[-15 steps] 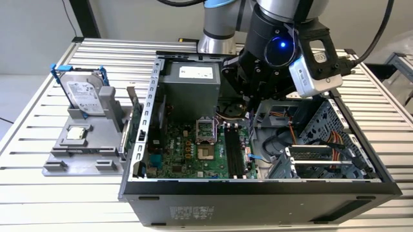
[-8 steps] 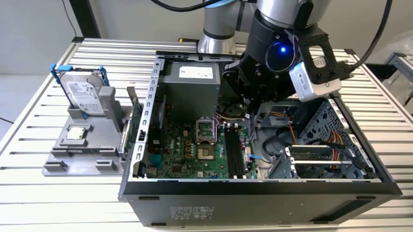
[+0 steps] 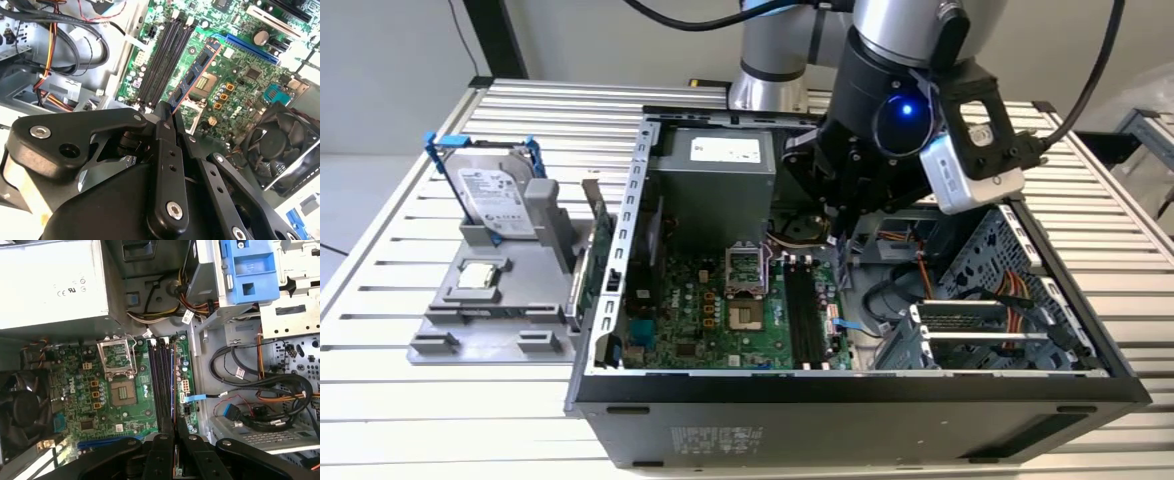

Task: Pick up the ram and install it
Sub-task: 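Insert the ram into the slot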

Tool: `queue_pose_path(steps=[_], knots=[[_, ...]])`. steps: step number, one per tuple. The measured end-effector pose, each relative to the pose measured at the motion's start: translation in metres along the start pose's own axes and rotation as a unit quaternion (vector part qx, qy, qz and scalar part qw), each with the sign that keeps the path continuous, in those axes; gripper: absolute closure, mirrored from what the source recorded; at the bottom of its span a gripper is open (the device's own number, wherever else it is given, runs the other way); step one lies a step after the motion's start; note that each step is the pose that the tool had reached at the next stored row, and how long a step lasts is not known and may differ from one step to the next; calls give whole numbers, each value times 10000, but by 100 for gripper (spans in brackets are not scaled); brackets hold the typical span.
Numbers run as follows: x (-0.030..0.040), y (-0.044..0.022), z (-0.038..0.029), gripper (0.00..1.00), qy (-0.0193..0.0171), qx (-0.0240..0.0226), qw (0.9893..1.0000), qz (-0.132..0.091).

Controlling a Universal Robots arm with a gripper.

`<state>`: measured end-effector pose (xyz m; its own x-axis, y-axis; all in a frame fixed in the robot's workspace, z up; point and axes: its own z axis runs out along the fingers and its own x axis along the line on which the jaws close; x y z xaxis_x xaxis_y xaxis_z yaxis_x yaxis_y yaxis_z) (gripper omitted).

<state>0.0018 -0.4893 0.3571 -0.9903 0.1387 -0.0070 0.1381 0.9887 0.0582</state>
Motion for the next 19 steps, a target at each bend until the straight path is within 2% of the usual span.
queue_pose_path(steps=[5, 13, 18, 19], knots=[[-9, 3, 40, 100, 9, -3, 9999, -158], [-11, 1, 108, 100, 12, -23, 9999, -159], [-12, 0, 113, 100, 12, -24, 9999, -159], [-12, 0, 119, 100, 13, -36, 9999, -159]])
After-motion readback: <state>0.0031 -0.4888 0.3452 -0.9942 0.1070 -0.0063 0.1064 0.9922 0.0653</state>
